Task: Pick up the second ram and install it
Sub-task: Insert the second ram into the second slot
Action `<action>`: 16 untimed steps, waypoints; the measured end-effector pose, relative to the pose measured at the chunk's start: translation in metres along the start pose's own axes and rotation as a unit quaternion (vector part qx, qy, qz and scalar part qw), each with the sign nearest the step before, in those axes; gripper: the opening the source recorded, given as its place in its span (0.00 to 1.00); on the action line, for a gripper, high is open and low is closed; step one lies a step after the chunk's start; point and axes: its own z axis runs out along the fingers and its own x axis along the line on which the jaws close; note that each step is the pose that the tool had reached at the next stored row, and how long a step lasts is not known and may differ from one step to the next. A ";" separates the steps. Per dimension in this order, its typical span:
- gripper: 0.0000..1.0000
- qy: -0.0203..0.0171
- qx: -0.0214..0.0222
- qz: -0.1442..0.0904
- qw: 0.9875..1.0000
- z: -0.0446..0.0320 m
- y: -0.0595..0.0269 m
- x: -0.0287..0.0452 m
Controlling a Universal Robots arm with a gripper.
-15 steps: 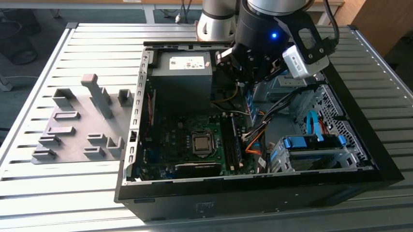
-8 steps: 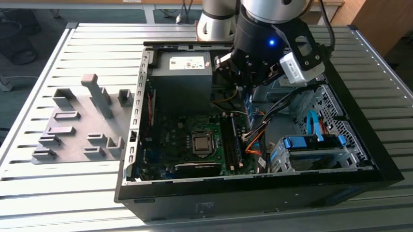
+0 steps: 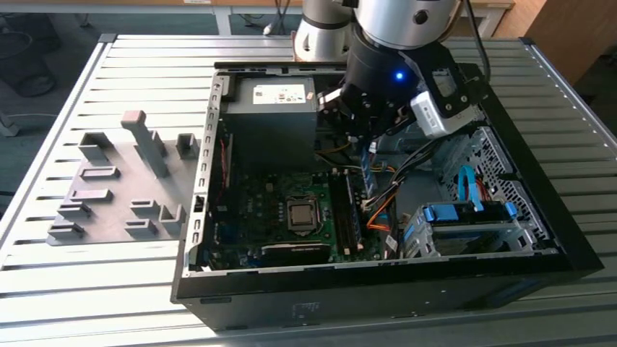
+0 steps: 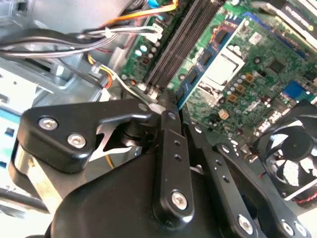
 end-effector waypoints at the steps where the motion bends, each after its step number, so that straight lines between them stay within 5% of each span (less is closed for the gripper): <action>1: 0.14 0.001 0.000 0.000 1.000 0.0010 0.0000 0.0010; 16: 0.14 0.003 0.000 0.000 1.000 0.0208 -0.0010 0.0008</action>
